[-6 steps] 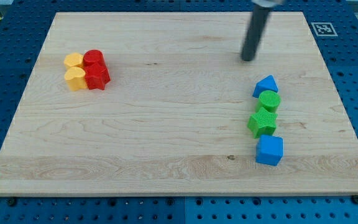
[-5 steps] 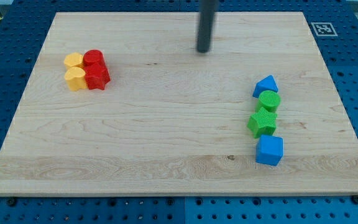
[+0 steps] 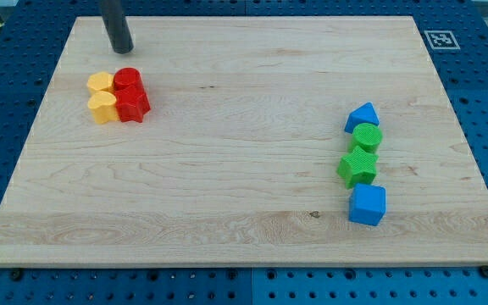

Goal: Point your arm to yellow hexagon

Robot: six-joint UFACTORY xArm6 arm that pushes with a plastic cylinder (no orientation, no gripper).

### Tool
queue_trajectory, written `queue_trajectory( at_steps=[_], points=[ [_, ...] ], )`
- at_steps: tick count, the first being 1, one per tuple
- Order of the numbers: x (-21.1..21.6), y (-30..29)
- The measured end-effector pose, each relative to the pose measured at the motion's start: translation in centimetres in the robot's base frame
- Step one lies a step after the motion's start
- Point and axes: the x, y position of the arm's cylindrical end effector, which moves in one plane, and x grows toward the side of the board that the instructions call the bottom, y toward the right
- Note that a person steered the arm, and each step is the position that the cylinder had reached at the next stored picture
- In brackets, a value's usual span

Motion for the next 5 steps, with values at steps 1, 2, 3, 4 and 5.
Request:
queue_trajectory(
  at_steps=[1,2,3,4,5],
  points=[
    [0.6,-3.9],
    [1.8,-8.2],
    [3.2,-9.2],
    [8.1,-7.7],
    [10.5,-6.5]
  ],
)
